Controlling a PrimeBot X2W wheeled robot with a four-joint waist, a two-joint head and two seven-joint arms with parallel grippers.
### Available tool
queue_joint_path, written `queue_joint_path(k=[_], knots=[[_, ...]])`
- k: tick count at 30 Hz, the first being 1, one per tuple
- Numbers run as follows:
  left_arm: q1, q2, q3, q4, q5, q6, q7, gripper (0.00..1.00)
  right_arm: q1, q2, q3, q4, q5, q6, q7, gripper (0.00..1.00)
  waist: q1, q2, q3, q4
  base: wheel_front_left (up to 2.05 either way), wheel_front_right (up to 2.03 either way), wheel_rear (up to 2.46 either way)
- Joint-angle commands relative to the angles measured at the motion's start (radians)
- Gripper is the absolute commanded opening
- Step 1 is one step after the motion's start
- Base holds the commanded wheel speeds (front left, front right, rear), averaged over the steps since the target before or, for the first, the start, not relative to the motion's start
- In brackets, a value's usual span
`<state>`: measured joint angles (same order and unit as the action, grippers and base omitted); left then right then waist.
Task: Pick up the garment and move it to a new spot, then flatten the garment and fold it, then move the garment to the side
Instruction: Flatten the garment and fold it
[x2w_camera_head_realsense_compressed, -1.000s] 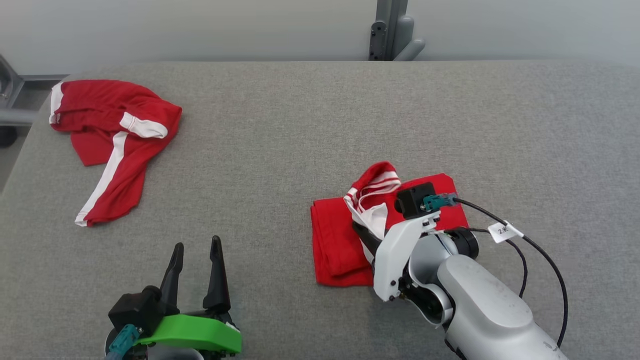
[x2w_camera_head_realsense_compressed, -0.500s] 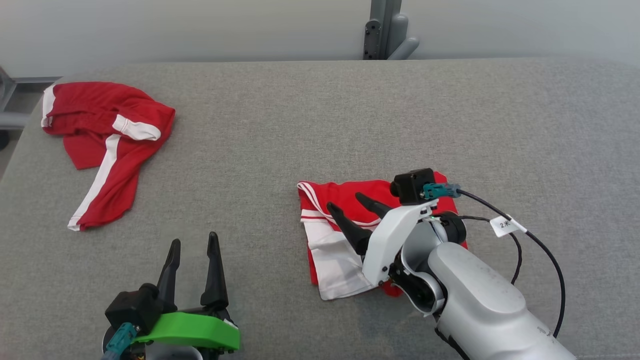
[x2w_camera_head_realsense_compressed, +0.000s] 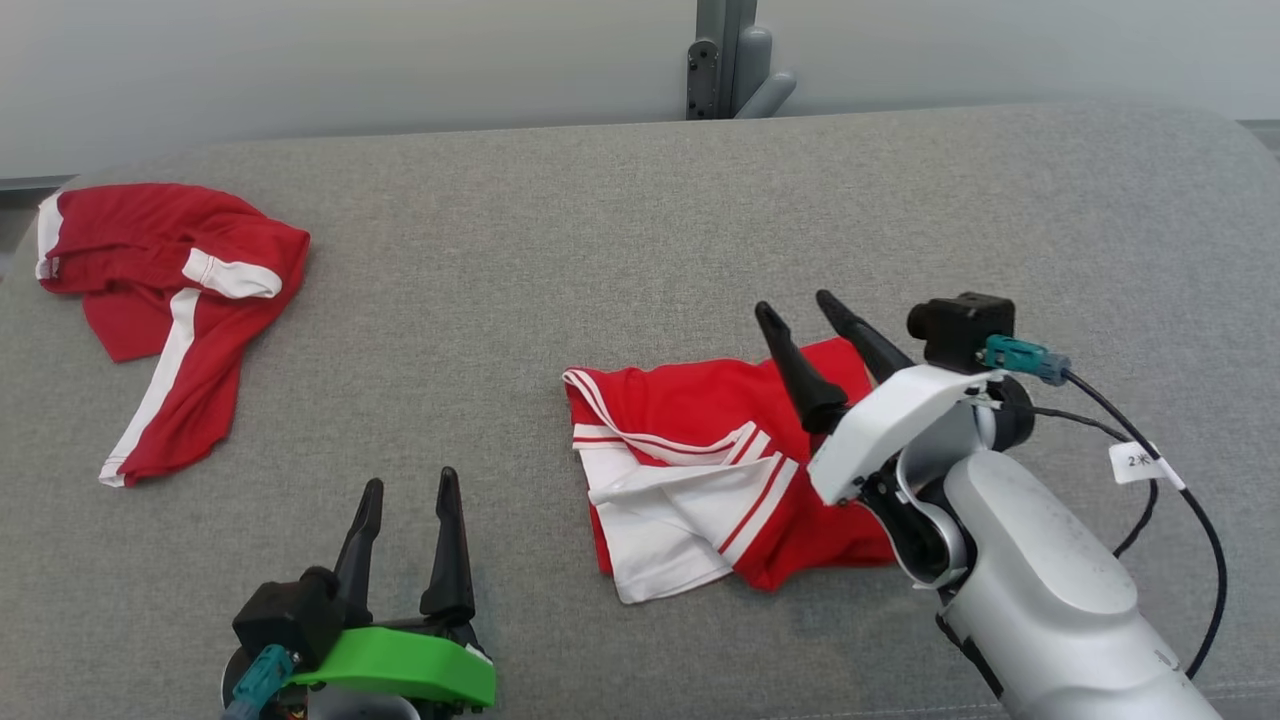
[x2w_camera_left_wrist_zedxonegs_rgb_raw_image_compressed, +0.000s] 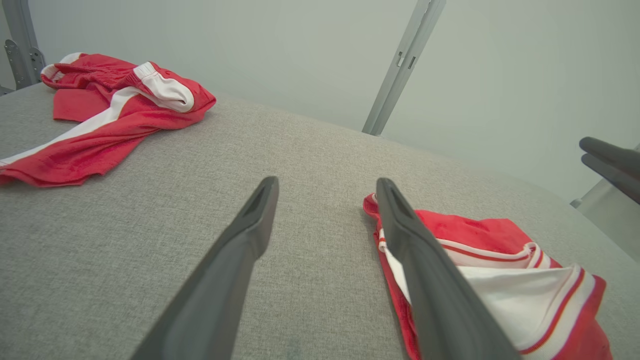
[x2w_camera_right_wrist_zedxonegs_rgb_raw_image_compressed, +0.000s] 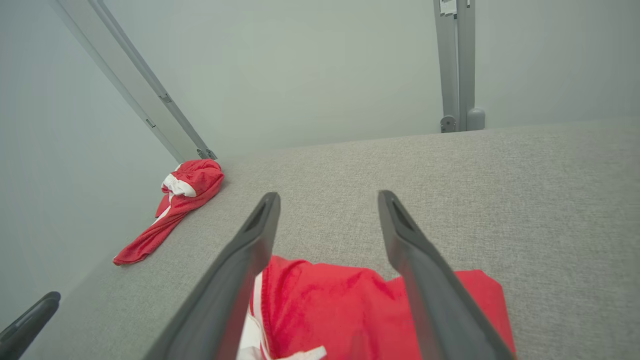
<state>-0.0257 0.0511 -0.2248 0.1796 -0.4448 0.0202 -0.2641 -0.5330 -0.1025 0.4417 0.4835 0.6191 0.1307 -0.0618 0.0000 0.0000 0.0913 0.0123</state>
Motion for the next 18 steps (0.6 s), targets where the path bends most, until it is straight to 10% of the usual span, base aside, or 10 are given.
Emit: queue_joint_path(k=[1,5,6,8,18], knots=[[-0.011,0.001,-0.001,0.002,0.007,-0.004,-0.001,1.0,0.021,-0.013,-0.021,-0.013,-0.023,0.0,-0.023,1.0,0.0,0.0,0.001,-0.001,0.0,0.0,0.0],[-0.016,0.001,-0.006,0.005,0.009,-0.009,-0.001,1.0,0.059,-0.033,-0.062,-0.029,-0.091,0.0,-0.079,0.87,0.0,0.0,0.003,0.001,0.0,0.0,0.0],[-0.017,0.001,-0.007,0.006,0.009,-0.01,-0.001,1.0,0.069,-0.036,-0.072,-0.028,-0.106,0.0,-0.092,0.4,0.0,0.0,0.003,0.003,0.0,0.0,0.0],[-0.02,0.001,-0.008,0.008,0.009,-0.01,-0.001,1.0,0.091,-0.041,-0.085,-0.018,-0.132,0.0,-0.108,0.0,0.0,0.0,0.004,0.007,0.0,0.0,0.0],[-0.031,0.001,-0.007,0.008,0.016,-0.009,-0.001,1.0,0.156,-0.04,-0.086,0.105,-0.185,0.0,-0.151,0.0,0.0,0.0,0.026,0.055,0.0,0.0,0.0]])
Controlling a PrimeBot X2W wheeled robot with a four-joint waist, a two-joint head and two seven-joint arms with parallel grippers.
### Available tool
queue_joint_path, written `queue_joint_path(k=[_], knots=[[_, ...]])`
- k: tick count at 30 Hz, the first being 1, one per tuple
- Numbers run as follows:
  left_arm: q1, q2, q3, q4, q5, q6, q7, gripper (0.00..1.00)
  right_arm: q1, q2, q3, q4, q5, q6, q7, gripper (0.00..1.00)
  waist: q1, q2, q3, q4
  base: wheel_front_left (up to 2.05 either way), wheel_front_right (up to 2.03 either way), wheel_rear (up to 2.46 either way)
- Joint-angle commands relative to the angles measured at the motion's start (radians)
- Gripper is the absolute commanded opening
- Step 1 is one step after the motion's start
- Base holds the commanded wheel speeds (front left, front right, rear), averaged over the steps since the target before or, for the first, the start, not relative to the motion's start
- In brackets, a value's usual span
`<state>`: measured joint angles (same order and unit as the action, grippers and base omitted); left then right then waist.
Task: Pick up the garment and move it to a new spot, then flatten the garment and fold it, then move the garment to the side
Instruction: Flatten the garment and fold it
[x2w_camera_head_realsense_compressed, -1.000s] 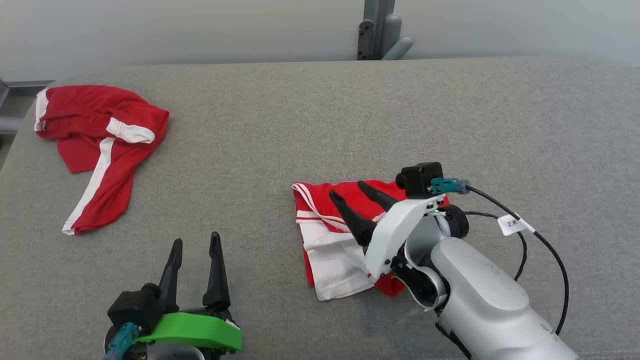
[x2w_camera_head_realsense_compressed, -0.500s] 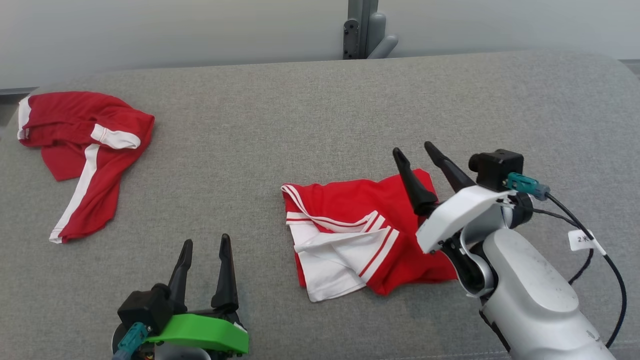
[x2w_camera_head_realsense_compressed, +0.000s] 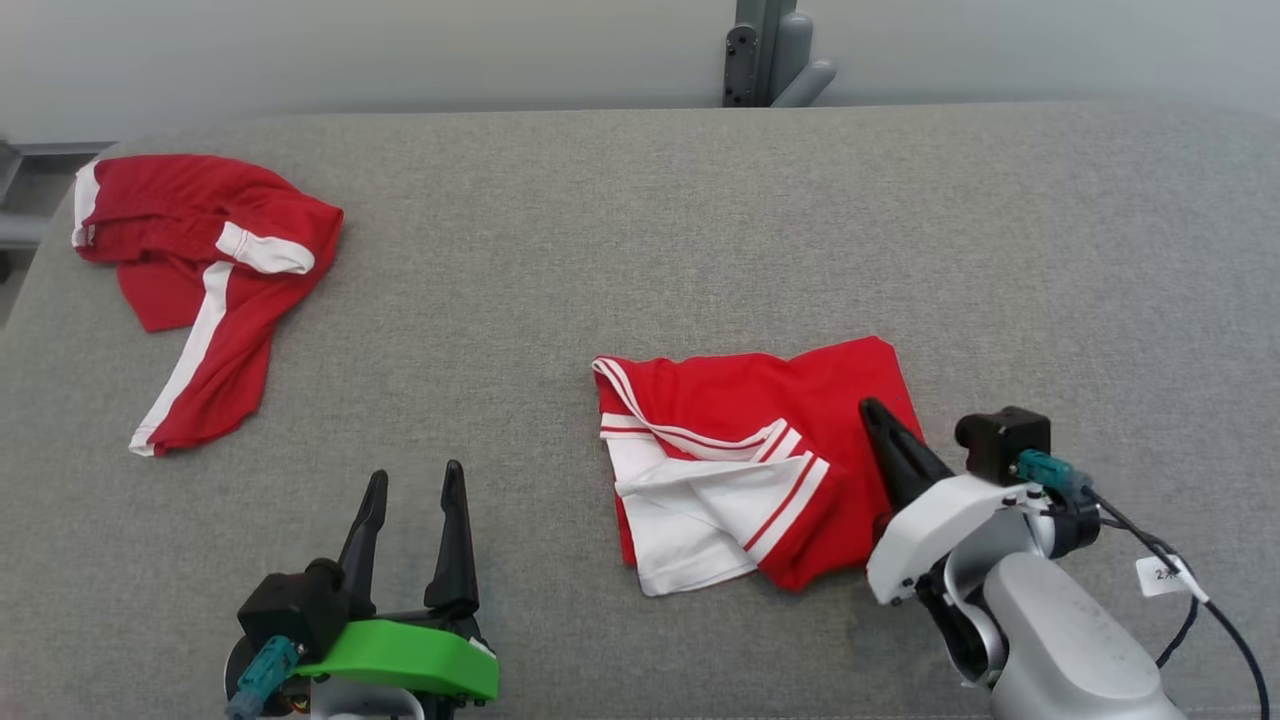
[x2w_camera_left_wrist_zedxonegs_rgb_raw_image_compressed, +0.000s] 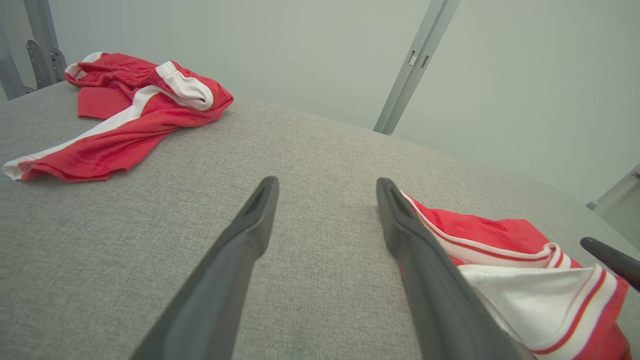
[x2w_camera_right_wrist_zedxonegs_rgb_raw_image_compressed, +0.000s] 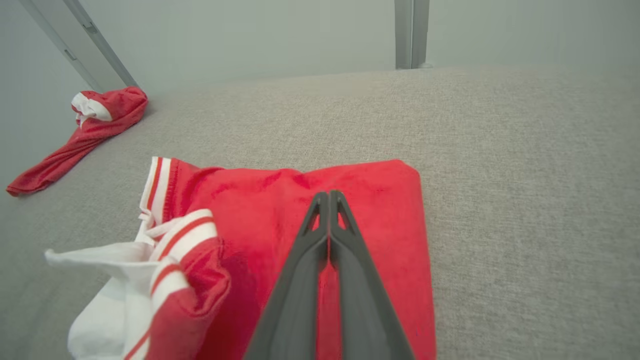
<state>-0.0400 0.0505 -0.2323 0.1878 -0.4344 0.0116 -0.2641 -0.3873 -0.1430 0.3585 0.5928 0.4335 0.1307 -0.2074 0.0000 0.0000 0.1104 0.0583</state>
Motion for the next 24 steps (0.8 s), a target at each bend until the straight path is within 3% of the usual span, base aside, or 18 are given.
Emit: queue_joint_path(k=[1,24], knots=[[-0.018,0.001,0.001,0.0,0.007,-0.001,-0.001,1.0,0.011,0.003,0.012,0.01,0.002,0.0,-0.008,0.0,0.0,0.0,0.009,0.014,0.0,0.0,0.0],[0.004,0.001,0.006,0.012,0.012,-0.004,-0.001,1.0,-0.084,0.085,0.436,0.174,0.192,0.0,-0.054,0.0,0.0,0.0,-0.018,0.099,0.0,0.0,0.0]])
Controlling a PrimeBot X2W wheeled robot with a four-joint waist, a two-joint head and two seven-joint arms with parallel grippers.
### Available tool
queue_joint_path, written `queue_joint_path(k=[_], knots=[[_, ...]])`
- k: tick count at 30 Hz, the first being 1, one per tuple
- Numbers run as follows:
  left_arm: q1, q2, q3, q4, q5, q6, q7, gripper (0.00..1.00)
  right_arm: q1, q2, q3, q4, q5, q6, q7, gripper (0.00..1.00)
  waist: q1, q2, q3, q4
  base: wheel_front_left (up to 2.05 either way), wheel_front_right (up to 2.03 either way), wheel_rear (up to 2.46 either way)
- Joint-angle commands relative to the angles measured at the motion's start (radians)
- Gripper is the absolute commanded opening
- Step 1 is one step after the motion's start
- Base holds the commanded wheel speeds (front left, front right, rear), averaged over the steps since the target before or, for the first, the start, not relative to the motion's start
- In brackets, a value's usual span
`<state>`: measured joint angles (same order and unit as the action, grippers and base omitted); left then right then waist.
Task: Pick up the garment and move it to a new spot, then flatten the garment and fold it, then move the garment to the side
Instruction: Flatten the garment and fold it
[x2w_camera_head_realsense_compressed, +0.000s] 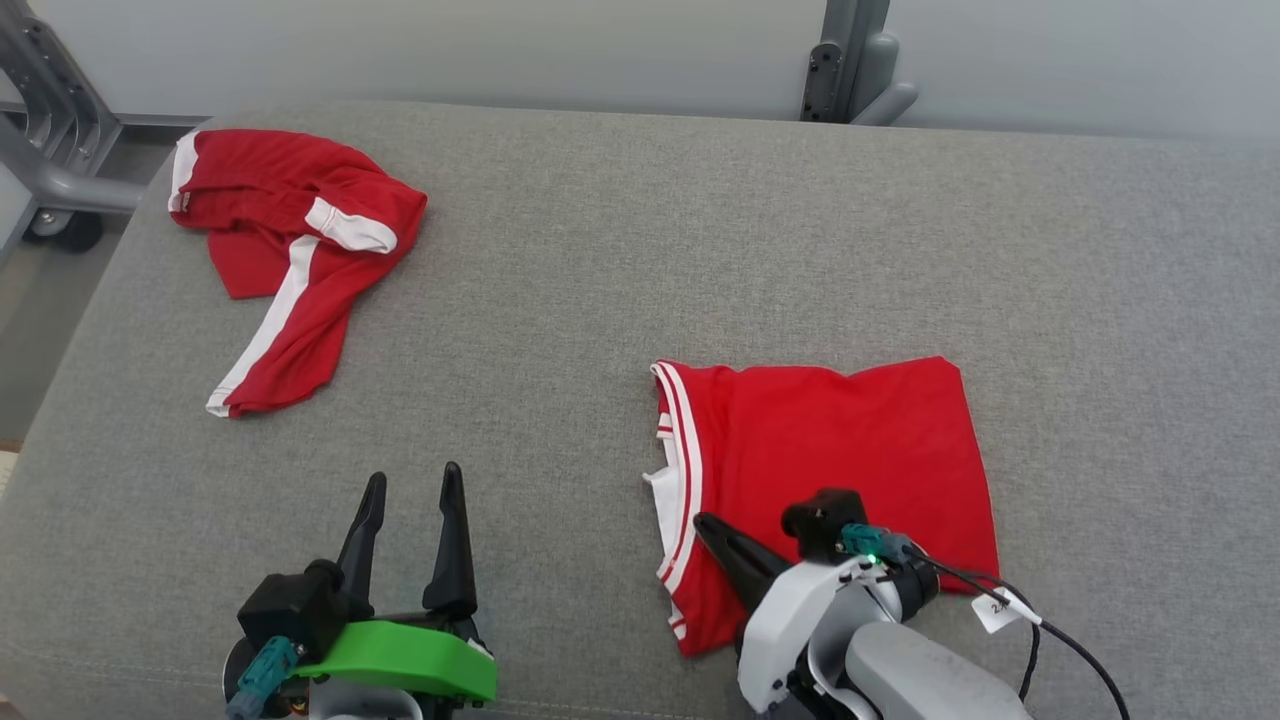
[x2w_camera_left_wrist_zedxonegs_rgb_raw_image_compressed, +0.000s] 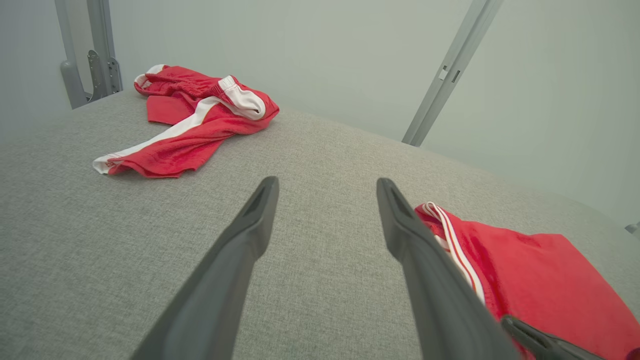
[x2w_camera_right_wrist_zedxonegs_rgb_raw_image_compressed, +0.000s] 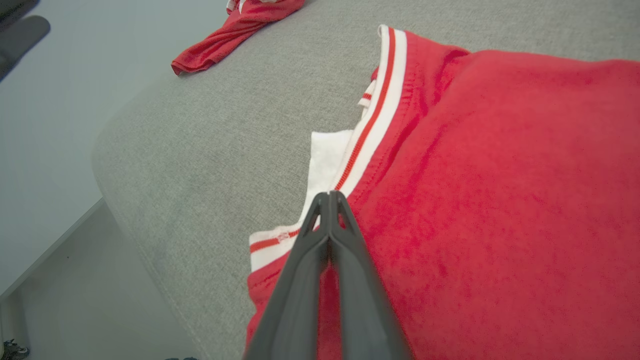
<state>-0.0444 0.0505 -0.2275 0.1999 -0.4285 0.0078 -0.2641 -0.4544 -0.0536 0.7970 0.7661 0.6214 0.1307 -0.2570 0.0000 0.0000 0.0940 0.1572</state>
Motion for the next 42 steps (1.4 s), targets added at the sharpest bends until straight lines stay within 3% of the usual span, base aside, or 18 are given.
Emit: queue_joint_path(k=[1,5,11,14,15,16,17,18,27,42], knots=[[0.011,0.001,0.003,-0.002,0.006,0.002,-0.001,1.0,-0.023,-0.004,-0.003,0.0,0.008,0.0,-0.006,0.0,0.0,0.0,-0.004,-0.001,0.0,0.0,0.0],[0.023,0.001,0.01,-0.012,0.005,0.008,-0.001,1.0,-0.043,-0.023,-0.062,-0.053,-0.029,0.0,-0.008,0.0,0.0,0.0,-0.014,-0.018,0.0,0.0,0.0],[0.028,0.003,0.008,-0.018,0.017,0.007,-0.001,1.0,0.023,-0.047,-0.284,-0.23,-0.169,0.0,-0.008,0.0,0.0,0.0,-0.033,-0.05,0.0,0.0,0.0],[0.021,0.009,0.005,-0.019,0.031,0.006,-0.001,1.0,0.073,-0.045,-0.4,-0.328,-0.25,0.0,-0.008,0.27,0.0,0.0,-0.042,-0.067,0.0,0.0,0.0],[0.017,0.01,0.004,-0.02,0.037,0.007,-0.001,1.0,0.095,-0.044,-0.433,-0.361,-0.275,0.0,-0.008,0.44,0.0,0.0,-0.045,-0.072,0.0,0.0,0.0],[0.014,0.012,0.006,-0.019,0.039,0.008,-0.001,1.0,0.116,-0.04,-0.467,-0.393,-0.298,0.0,-0.008,0.68,0.0,0.0,-0.047,-0.078,0.0,0.0,0.0],[0.014,0.012,0.006,-0.019,0.039,0.008,-0.001,1.0,0.116,-0.04,-0.467,-0.393,-0.298,0.0,-0.008,0.68,0.0,0.0,-0.047,-0.078,0.0,0.0,0.0],[0.007,0.014,0.009,-0.02,0.043,0.01,-0.001,1.0,0.157,-0.034,-0.526,-0.448,-0.335,0.0,-0.008,1.0,0.0,0.0,-0.051,-0.089,0.0,0.0,0.0],[0.015,0.015,0.02,-0.025,0.067,0.016,-0.001,1.0,0.299,-0.008,-0.685,-0.599,-0.422,0.0,-0.008,1.0,0.0,0.0,-0.059,-0.125,0.0,0.0,0.0],[0.088,0.006,0.078,-0.053,0.089,0.031,-0.001,1.0,0.455,0.003,-0.784,-0.712,-0.431,0.0,-0.008,1.0,0.0,0.0,-0.069,-0.13,0.0,0.0,0.0]])
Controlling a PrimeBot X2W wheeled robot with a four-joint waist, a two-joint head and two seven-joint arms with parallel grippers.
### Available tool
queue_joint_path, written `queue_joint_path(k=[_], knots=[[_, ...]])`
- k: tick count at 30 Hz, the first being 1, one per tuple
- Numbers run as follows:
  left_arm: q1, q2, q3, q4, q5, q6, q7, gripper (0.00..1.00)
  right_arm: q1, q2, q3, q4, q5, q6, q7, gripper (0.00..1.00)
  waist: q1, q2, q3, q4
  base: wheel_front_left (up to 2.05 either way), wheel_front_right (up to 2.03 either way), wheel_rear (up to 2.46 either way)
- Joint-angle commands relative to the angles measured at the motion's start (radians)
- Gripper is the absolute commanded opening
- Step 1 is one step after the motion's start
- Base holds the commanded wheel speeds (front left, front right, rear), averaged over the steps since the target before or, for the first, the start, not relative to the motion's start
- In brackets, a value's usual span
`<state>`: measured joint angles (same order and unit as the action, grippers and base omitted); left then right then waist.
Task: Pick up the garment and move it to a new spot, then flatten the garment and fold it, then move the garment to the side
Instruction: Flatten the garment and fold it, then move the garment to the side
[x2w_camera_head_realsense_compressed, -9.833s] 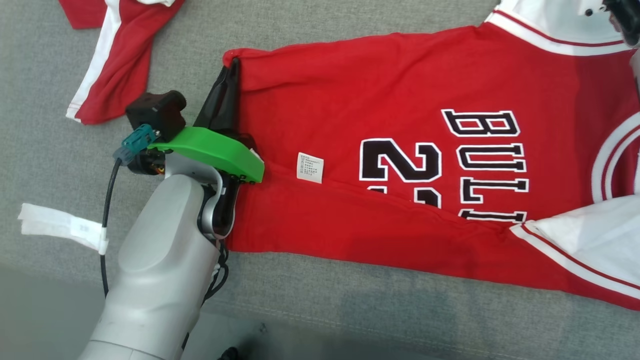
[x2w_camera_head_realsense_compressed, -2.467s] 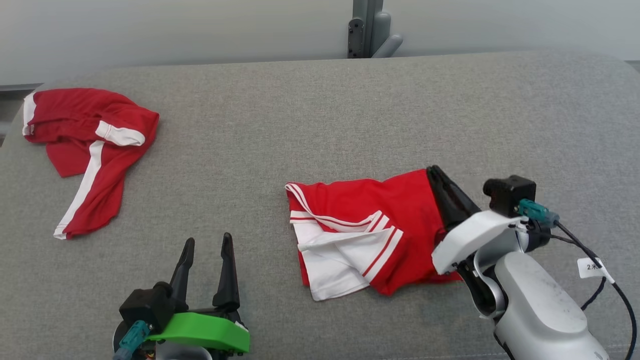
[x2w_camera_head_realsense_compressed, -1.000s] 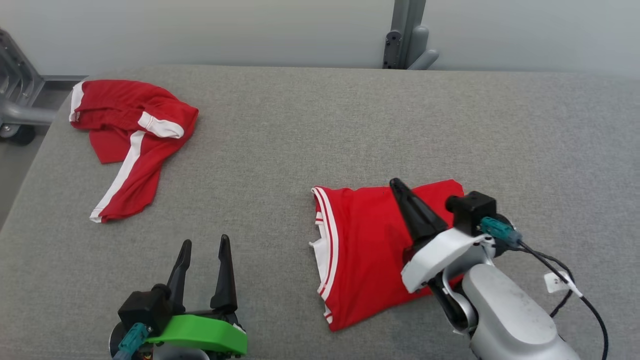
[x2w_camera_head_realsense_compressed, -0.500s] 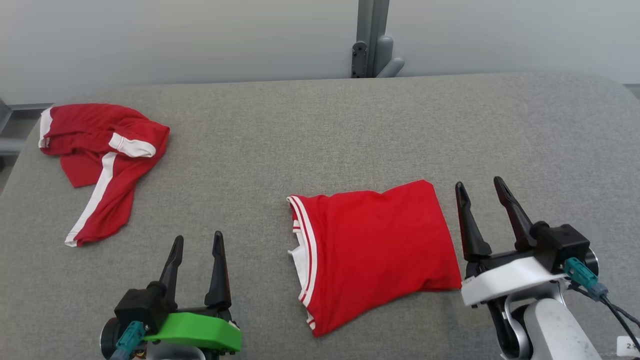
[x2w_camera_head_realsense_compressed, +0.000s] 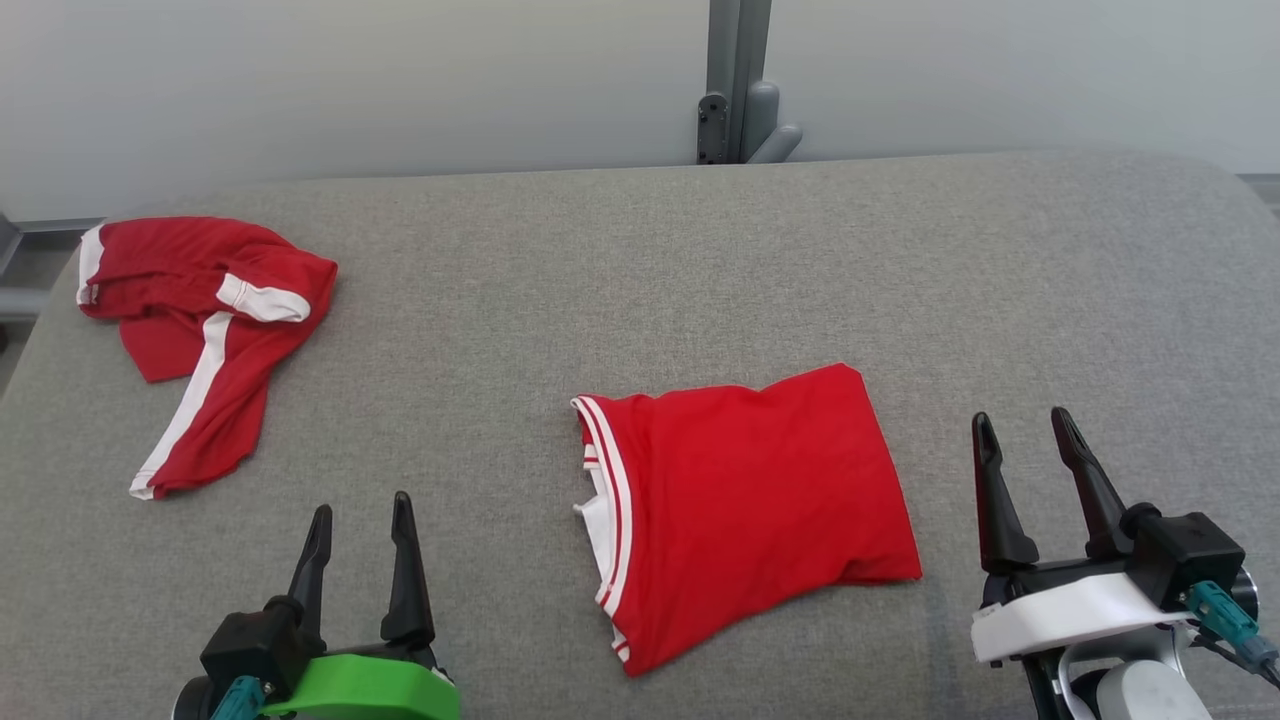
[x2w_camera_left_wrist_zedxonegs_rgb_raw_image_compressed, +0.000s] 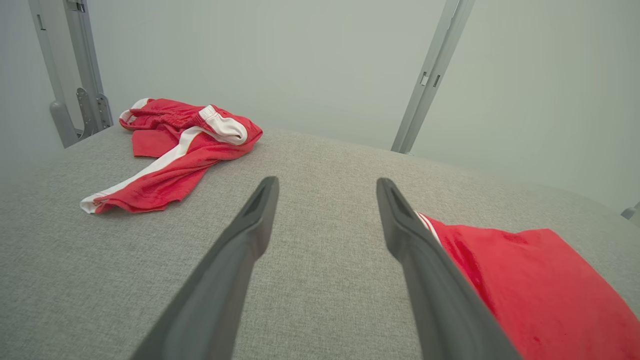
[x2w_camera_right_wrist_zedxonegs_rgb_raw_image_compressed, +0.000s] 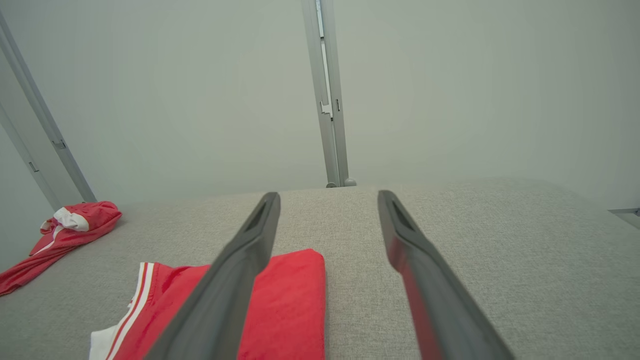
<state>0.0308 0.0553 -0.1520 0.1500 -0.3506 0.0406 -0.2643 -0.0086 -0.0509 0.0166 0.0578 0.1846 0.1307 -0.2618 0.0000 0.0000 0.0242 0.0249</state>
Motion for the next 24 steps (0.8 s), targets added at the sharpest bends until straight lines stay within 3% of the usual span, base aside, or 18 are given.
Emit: queue_joint_path(k=[1,10,15,21,24], knots=[[0.012,0.001,0.002,-0.002,0.013,-0.002,0.0,1.0,0.01,0.0,-0.006,-0.004,0.007,0.0,-0.004,1.0,0.0,0.0,0.001,0.004,0.0,0.0,0.0],[0.001,-0.001,-0.001,0.003,0.021,-0.007,0.0,1.0,0.003,0.0,-0.009,-0.002,0.013,0.0,-0.004,1.0,0.0,0.0,0.004,0.013,0.0,0.0,0.0],[-0.005,-0.002,-0.004,0.005,0.027,-0.011,0.0,1.0,-0.027,0.0,-0.022,0.062,0.016,0.0,0.007,1.0,0.0,0.0,0.007,0.021,0.0,0.0,0.0],[-0.024,-0.003,-0.01,0.011,0.025,-0.015,0.0,1.0,-0.102,0.0,-0.058,0.138,-0.04,0.0,0.07,1.0,0.0,0.0,0.021,0.043,0.0,0.0,0.0],[-0.034,-0.003,-0.01,0.012,0.024,-0.016,0.0,1.0,-0.175,-0.046,-0.047,0.202,-0.037,0.0,0.172,1.0,0.0,0.0,0.039,0.064,0.0,0.0,0.0]])
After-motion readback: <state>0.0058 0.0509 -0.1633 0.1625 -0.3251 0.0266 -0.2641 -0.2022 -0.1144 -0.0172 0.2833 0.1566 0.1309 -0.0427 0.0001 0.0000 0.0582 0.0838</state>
